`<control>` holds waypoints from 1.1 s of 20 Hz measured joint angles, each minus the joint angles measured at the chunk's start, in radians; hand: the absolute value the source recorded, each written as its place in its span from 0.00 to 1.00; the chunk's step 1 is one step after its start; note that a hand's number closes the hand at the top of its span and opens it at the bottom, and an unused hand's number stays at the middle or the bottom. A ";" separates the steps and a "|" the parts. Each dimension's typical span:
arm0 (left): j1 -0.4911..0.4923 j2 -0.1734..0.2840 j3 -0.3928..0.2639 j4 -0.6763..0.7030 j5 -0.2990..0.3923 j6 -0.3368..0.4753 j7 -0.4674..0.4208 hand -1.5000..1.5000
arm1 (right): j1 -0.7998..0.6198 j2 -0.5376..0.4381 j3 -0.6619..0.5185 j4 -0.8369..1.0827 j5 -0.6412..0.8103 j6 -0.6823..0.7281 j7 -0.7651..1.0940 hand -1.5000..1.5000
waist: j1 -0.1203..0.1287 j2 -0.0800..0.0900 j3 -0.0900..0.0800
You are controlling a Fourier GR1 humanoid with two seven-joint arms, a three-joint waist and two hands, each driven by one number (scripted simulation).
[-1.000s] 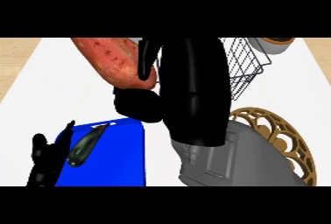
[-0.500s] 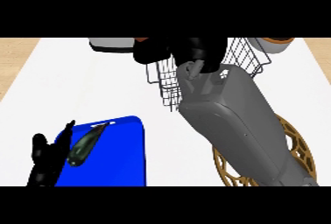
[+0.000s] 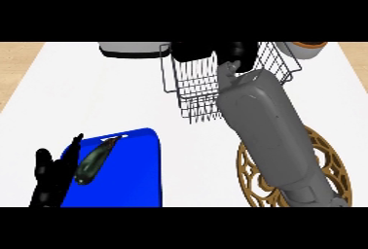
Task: Pick the sweet potato from the placemat and place it in the basket
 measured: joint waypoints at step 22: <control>0.010 -0.016 0.023 -0.002 -0.017 -0.019 -0.002 0.50 | 0.117 -0.140 -0.035 0.207 0.030 -0.012 -0.264 0.00 | -0.010 -0.004 0.001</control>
